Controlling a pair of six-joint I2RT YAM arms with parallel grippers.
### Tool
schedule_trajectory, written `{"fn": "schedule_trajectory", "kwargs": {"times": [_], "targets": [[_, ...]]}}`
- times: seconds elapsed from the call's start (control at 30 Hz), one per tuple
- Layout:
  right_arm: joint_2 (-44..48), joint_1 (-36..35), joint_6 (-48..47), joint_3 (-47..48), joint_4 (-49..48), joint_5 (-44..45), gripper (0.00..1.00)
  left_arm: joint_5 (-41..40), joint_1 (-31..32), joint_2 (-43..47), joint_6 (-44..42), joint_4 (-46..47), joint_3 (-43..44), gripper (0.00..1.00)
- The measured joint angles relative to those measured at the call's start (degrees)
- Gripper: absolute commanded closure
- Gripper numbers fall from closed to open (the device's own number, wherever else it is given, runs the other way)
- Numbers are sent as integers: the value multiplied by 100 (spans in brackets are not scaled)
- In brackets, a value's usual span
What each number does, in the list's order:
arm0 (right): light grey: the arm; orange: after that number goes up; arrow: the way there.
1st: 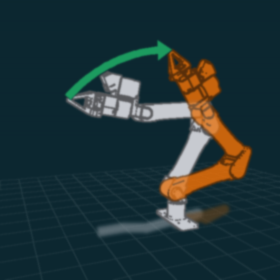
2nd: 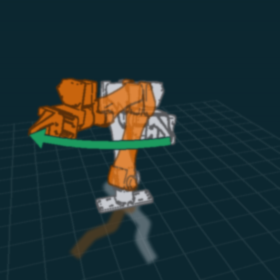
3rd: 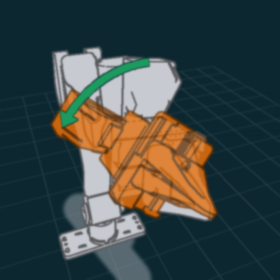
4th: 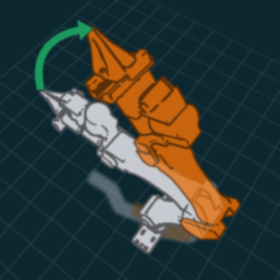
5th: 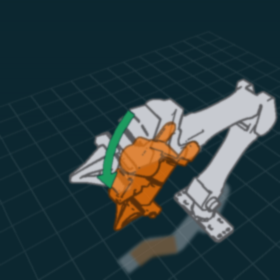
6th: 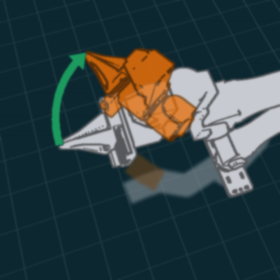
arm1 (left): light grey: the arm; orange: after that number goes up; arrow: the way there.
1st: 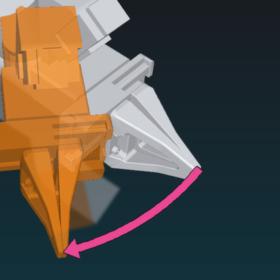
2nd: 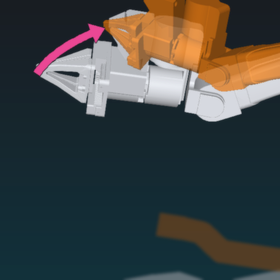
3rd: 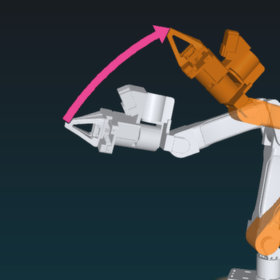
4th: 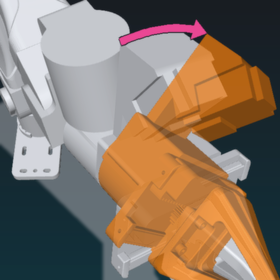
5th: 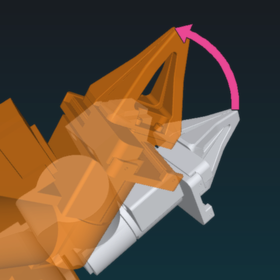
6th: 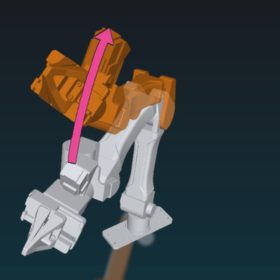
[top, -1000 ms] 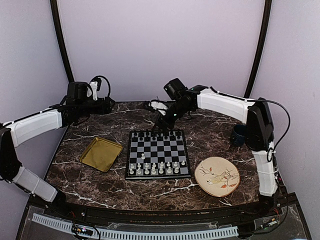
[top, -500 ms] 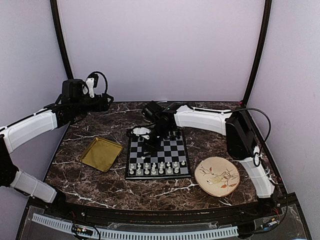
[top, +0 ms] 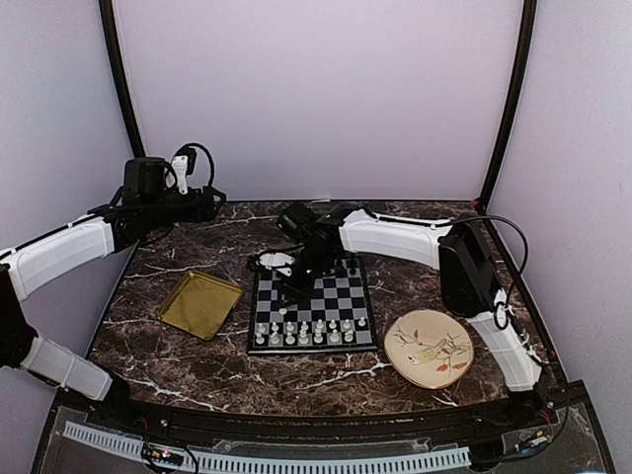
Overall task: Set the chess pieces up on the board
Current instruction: Pick up the rook from the chessboard.
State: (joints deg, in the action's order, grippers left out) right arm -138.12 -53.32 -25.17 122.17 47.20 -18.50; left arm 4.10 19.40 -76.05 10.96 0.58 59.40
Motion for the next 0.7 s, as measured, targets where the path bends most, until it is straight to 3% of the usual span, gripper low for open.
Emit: {"fn": "schedule_trajectory", "kwargs": {"times": [0.7], "targets": [[-114,-70,70,83,94,-240,63,144,0,-114,31,-31,0,26]]}}
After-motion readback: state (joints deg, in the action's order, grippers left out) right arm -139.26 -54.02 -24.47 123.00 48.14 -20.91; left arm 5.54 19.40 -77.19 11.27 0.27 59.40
